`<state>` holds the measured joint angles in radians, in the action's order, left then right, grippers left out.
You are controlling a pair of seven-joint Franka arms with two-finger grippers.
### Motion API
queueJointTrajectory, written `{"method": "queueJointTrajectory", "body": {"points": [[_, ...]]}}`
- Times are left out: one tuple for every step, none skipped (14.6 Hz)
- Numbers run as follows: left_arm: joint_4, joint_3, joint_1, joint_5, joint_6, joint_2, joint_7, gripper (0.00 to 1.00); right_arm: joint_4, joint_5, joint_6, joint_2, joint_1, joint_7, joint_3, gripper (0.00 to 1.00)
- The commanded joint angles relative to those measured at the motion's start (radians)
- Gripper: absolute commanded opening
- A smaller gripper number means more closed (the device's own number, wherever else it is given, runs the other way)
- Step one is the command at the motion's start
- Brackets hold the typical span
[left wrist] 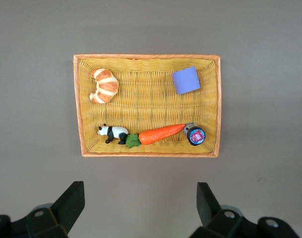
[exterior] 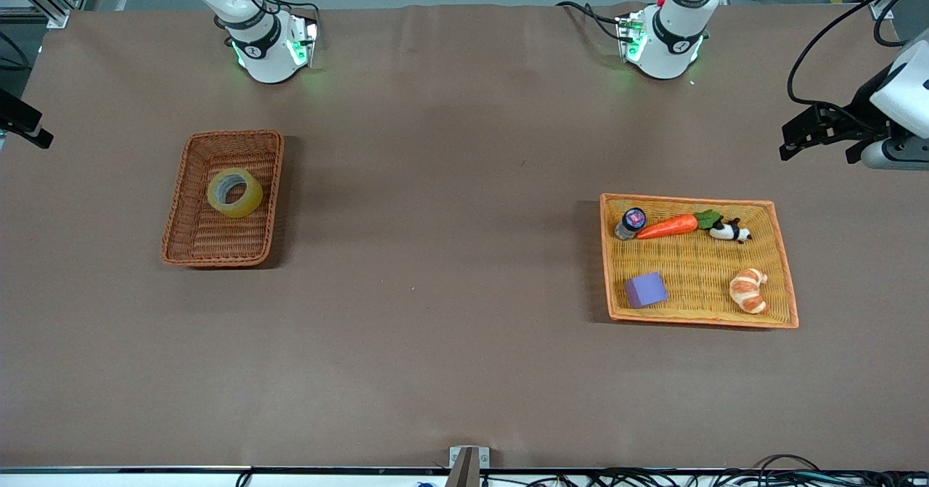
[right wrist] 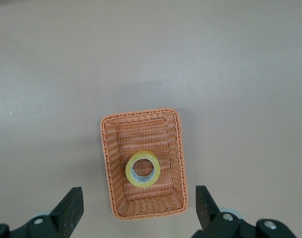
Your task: Move tape to another basket
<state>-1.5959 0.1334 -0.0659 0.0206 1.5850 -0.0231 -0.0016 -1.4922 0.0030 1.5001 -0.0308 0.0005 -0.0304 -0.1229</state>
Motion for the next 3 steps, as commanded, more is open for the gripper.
{"method": "queueJointTrajectory", "body": {"points": [[0.033,0.002,0.006,-0.024,-0.003,0.018,0.002,1.00,0.026,0.011,-0.020,0.014,-0.004,0.010,0.011,1.00],[0.033,0.002,0.006,-0.024,-0.003,0.018,0.002,1.00,0.026,0.011,-0.020,0.014,0.001,0.009,0.009,1.00],[0.034,0.003,0.008,-0.024,-0.003,0.018,0.000,1.00,0.023,0.011,-0.021,0.014,0.001,0.009,0.011,1.00]]}}
